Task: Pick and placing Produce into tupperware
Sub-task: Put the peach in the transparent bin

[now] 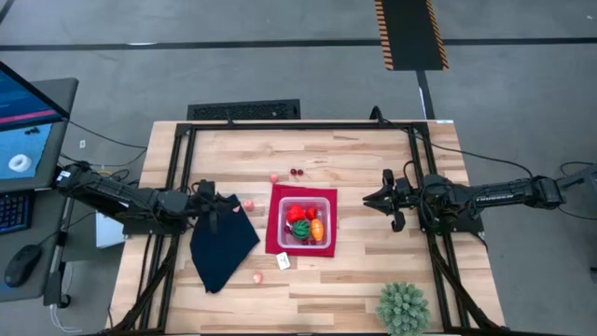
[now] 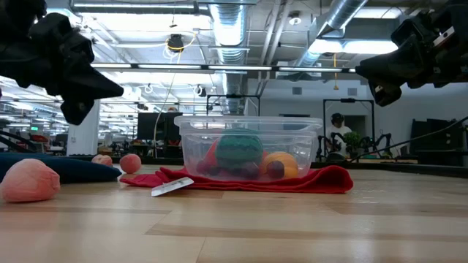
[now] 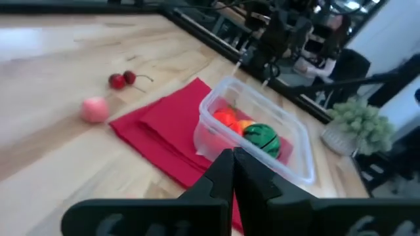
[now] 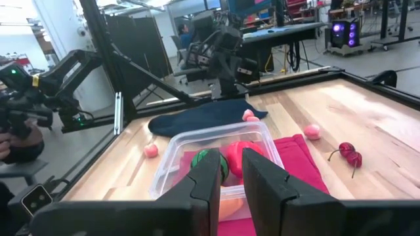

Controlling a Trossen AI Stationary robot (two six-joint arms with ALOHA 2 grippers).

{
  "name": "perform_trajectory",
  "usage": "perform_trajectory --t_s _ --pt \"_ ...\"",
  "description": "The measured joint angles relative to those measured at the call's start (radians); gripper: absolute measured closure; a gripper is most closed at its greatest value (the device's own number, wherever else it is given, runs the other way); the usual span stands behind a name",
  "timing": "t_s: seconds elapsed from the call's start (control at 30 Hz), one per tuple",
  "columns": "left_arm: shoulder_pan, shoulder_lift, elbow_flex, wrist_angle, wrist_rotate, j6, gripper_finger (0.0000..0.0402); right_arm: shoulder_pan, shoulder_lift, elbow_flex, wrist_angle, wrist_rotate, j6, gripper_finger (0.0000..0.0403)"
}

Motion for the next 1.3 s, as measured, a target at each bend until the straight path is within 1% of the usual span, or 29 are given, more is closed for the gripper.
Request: perform_trajectory --t_s 0.1,0.17,0.23,0.3,0.33,0.4,0.47,0.6,0.73,0.8,0.87,0.97,1.03,1.1,1.17,1.23,1.3 --pt "0.000 0.000 0.000 -0.015 -0.020 -0.002 0.0401 0.000 0.000 0.000 0.000 0.000 0.000 0.0315" --pt "0.000 0.000 0.001 -0.018 -0.015 0.010 0.0402 0.000 0.000 0.000 0.000 0.000 0.000 0.0315" --pt "0.000 0.000 0.009 -0.038 0.035 0.055 0.0401 0.000 0.000 0.000 -0.001 0.000 0.000 0.0315" --pt "-0.001 0.002 0.039 -0.091 0.087 0.110 0.0401 0.000 0.000 0.000 -0.002 0.000 0.000 0.0315" --pt "-0.001 0.001 0.058 -0.113 0.120 0.114 0.0402 0.000 0.000 0.000 -0.004 0.000 0.000 0.0315" --pt "-0.012 0.000 0.090 -0.170 0.156 0.076 0.0401 0.000 0.000 0.000 -0.010 0.000 0.000 0.0315" --pt "-0.033 0.002 0.126 -0.234 0.161 0.031 0.0401 0.000 0.000 0.000 -0.018 0.000 0.000 0.0315" --pt "-0.106 0.018 0.227 -0.342 0.159 0.103 0.0401 0.000 0.000 0.000 -0.020 0.000 0.000 0.0315" --pt "-0.181 0.028 0.349 -0.462 0.099 0.226 0.0401 0.000 0.000 0.000 -0.020 0.000 0.000 0.0315" --pt "-0.212 0.037 0.406 -0.530 0.053 0.237 0.0402 0.000 0.000 0.000 -0.020 0.000 0.000 0.0315" --pt "-0.242 0.059 0.442 -0.565 0.034 0.233 0.0401 0.000 0.000 0.000 -0.020 0.000 0.000 0.0315" --pt "-0.285 0.088 0.465 -0.612 0.035 0.284 0.0401 0.000 0.000 0.000 -0.020 0.000 0.000 0.0315" --pt "-0.298 0.112 0.477 -0.652 0.013 0.285 0.0401 0.000 0.000 0.000 -0.020 0.000 0.000 0.0315" --pt "-0.307 0.131 0.478 -0.656 0.015 0.283 0.0401 0.000 0.000 0.000 -0.020 0.000 0.000 0.0315" --pt "-0.312 0.152 0.478 -0.611 0.042 0.286 0.0401 0.000 0.000 0.000 -0.020 0.000 0.000 0.0315" --pt "-0.319 0.179 0.480 -0.584 0.084 0.330 0.0401 0.000 0.000 0.000 -0.020 0.000 0.000 0.0315" --pt "-0.337 0.225 0.480 -0.570 0.092 0.341 0.0401 0.000 0.000 0.000 -0.020 0.000 0.000 0.0315"
